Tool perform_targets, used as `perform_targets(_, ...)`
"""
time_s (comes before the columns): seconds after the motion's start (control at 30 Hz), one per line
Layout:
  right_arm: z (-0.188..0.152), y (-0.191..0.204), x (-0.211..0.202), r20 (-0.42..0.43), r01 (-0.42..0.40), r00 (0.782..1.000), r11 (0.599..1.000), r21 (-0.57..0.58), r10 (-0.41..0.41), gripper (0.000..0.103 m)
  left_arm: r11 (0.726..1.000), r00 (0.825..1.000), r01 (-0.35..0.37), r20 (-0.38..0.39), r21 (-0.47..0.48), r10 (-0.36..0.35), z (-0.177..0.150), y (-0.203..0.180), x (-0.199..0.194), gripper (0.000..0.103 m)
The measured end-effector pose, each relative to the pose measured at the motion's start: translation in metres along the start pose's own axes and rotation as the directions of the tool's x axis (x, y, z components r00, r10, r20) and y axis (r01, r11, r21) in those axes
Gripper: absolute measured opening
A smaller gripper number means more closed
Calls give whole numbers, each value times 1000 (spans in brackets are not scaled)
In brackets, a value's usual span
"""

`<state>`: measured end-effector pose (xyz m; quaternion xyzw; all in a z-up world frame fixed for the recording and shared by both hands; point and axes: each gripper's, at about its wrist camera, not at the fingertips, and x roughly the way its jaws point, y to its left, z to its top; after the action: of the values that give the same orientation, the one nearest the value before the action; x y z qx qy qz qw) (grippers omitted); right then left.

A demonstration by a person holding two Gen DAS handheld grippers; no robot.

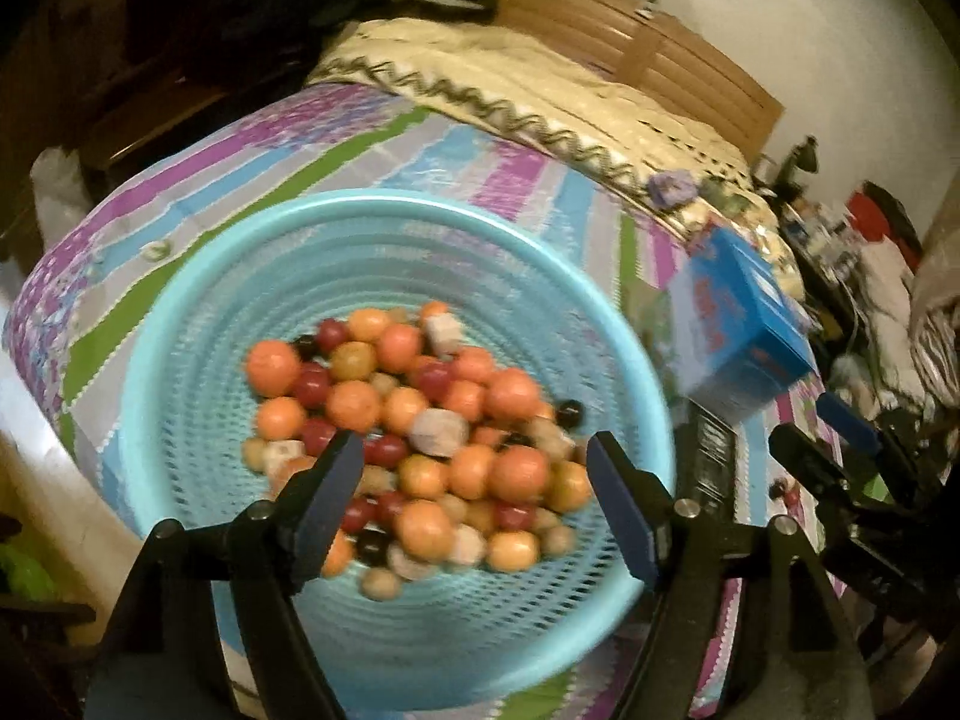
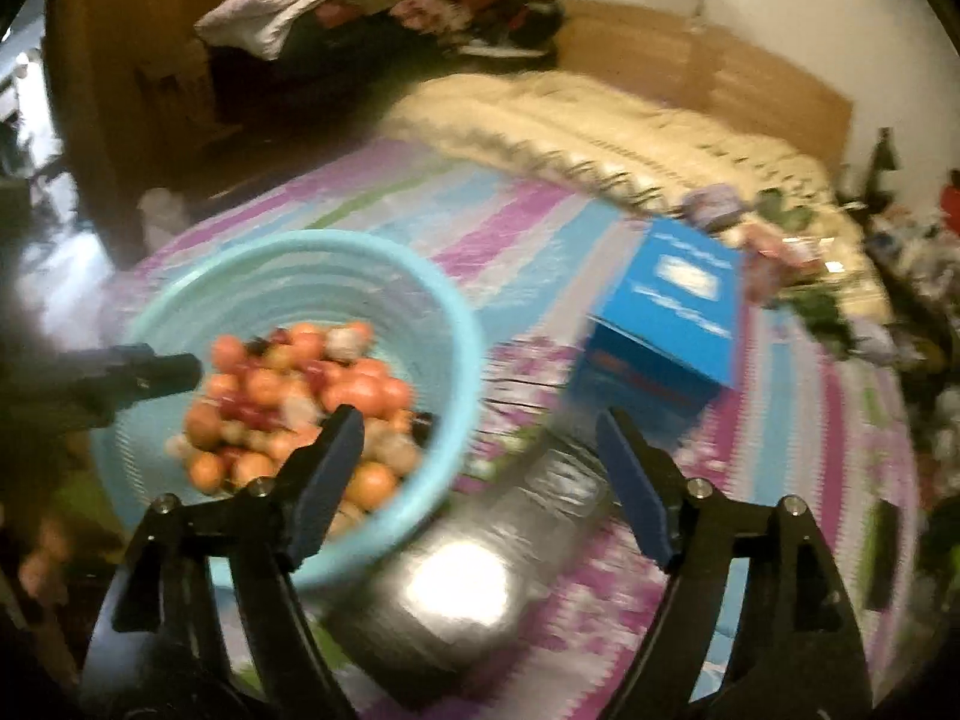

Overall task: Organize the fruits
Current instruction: 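Move both open tools back to the remaining fruits on the bedsheet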

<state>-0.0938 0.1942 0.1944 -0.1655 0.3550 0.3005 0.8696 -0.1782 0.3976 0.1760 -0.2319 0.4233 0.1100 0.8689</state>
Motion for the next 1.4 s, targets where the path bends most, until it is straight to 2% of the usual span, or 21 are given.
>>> perform_targets(0.1,-17,-18,-12,7,67,998,998,6,-67,83,999,1000,19,-2,32,-19,-8,-26,1,78)
perform_targets(0.3,-41,-56,-30,-4,125,992,991,57,-125,87,995,999,48,-24,85,-47,-25,-73,5,78)
perform_targets(0.7,-73,-110,-44,-26,174,985,977,125,-172,95,983,996,74,-56,167,-66,-43,-148,16,78)
perform_targets(0.87,-99,-138,-45,-49,179,984,969,168,-173,97,974,994,95,-73,208,-82,-55,-178,25,78)
perform_targets(1.0,-126,-165,-44,-87,178,983,956,232,-162,97,953,989,136,-89,271,-116,-69,-209,26,78)
perform_targets(1.17,-168,-206,-51,-141,224,972,917,329,-187,97,920,979,196,-119,340,-164,-88,-247,33,78)
perform_targets(1.27,-190,-231,-63,-131,228,973,887,402,-190,97,896,970,233,-152,378,-188,-101,-274,47,78)
perform_targets(1.4,-204,-253,-73,-103,220,976,867,447,-194,96,874,957,273,-209,403,-202,-116,-303,75,78)
